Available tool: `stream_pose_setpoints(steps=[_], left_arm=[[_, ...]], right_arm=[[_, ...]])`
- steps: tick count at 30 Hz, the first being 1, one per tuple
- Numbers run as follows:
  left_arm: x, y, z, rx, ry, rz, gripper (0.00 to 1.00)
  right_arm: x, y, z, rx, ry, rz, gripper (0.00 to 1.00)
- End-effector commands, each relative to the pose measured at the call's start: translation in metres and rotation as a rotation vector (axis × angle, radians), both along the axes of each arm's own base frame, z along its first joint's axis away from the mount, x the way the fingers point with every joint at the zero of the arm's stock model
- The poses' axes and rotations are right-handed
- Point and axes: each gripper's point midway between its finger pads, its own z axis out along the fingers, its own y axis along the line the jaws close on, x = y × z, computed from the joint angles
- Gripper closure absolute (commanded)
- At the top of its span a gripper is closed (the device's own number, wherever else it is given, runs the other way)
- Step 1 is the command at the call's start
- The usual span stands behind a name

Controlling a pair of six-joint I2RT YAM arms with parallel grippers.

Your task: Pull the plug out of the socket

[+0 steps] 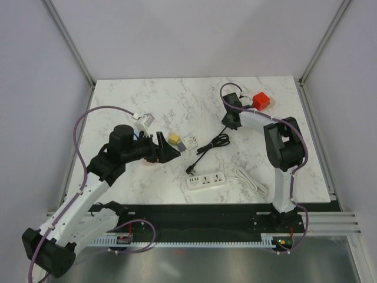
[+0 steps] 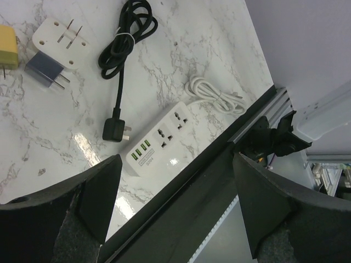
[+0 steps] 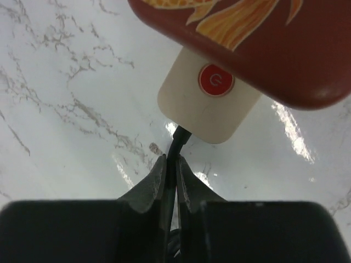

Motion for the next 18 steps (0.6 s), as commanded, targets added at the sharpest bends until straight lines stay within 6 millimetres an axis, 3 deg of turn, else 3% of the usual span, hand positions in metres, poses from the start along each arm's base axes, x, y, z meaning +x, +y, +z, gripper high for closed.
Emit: stream_pose_setpoints(steps=[1, 3, 4, 5, 7, 8, 10, 12, 14, 16, 17, 18], left_arm=[[0.011, -0.01, 0.033, -0.057, -0.081, -0.022, 0.11], [0.015, -0.012, 0.04, -0.06, -0.096, -0.019, 0.11], [0.019, -0.014, 0.039, -0.053, -0.091, -0.022, 0.1], [0.023, -0.016, 0.044, -0.056, -0.103, -0.021, 0.1], [0.03, -0.021, 0.045, -0.05, -0.105, -0.034, 0.1], [0.038, -0.026, 0.043, -0.044, -0.089, -0.042, 0.11], [0.049, -0.035, 0.043, -0.054, -0.089, -0.063, 0.17], [0.067, -0.052, 0.043, -0.075, -0.096, -0.084, 0.22], [0.086, -0.074, 0.035, -0.071, -0.078, -0.112, 0.34], [0.105, -0.096, 0.047, -0.09, -0.119, -0.138, 0.45], [0.115, -0.114, 0.026, -0.068, -0.081, -0.164, 0.48], [0.125, -0.126, 0.024, -0.072, -0.093, -0.179, 0.51]], right_arm=[[-0.014, 0.034, 0.035, 0.093, -0.02, 0.123, 0.83], [-0.015, 0.029, 0.045, 0.05, -0.038, 0.167, 0.68], [-0.014, 0.026, 0.058, 0.037, -0.061, 0.18, 0.53], [-0.017, 0.024, 0.062, 0.017, -0.059, 0.195, 0.45], [-0.016, 0.01, 0.084, -0.05, -0.091, 0.205, 0.32], [-0.018, 0.003, 0.09, -0.076, -0.09, 0.204, 0.2], [-0.017, -0.018, 0.108, -0.127, -0.112, 0.188, 0.08], [-0.017, -0.034, 0.118, -0.136, -0.108, 0.172, 0.05], [-0.013, -0.06, 0.132, -0.143, -0.114, 0.139, 0.02], [-0.012, -0.084, 0.138, -0.161, -0.098, 0.117, 0.02], [-0.006, -0.088, 0.149, -0.166, -0.119, 0.109, 0.02], [-0.002, -0.096, 0.149, -0.173, -0.108, 0.101, 0.02]])
